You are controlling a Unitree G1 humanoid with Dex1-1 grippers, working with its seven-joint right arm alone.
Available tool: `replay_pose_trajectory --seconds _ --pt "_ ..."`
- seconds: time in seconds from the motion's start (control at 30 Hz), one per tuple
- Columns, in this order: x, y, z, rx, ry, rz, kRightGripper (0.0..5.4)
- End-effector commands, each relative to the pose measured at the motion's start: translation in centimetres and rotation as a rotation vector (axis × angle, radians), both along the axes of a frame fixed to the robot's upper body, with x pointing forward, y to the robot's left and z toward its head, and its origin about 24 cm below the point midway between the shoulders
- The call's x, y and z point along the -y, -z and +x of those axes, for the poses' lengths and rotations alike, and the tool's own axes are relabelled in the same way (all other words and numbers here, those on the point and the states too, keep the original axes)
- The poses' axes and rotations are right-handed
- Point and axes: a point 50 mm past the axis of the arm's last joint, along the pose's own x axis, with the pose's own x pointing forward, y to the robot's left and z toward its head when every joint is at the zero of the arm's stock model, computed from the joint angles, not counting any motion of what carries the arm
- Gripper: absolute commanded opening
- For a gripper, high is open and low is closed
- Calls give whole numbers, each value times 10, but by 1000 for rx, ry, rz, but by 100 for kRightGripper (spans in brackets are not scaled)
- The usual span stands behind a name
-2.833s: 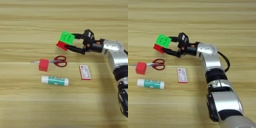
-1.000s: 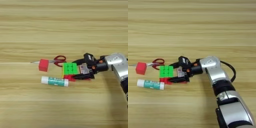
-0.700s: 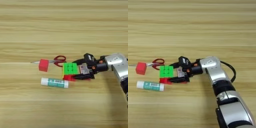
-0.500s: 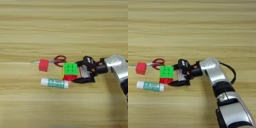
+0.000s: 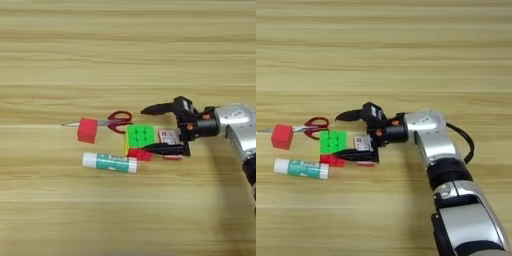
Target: Move the objects on the table
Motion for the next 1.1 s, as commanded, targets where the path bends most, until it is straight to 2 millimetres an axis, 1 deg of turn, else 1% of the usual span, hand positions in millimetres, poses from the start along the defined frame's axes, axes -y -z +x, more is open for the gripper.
replay_pose_trajectory --seconds 0.03,0.23,0.33,0.53,0.6,0.67,0.83,0.93,1.1 --pt "3 -49 20 164 29 50 538" --pt "22 -57 17 150 51 69 538" --pt "32 -58 18 141 80 67 538" --pt "56 -45 19 75 154 14 538" --pt "61 -36 17 62 162 -43 538" --pt "63 -27 15 63 162 -116 538" --pt "61 -12 14 81 149 -234 538" --pt "56 -7 13 94 121 -262 538" --pt "51 -4 14 103 108 -263 538"
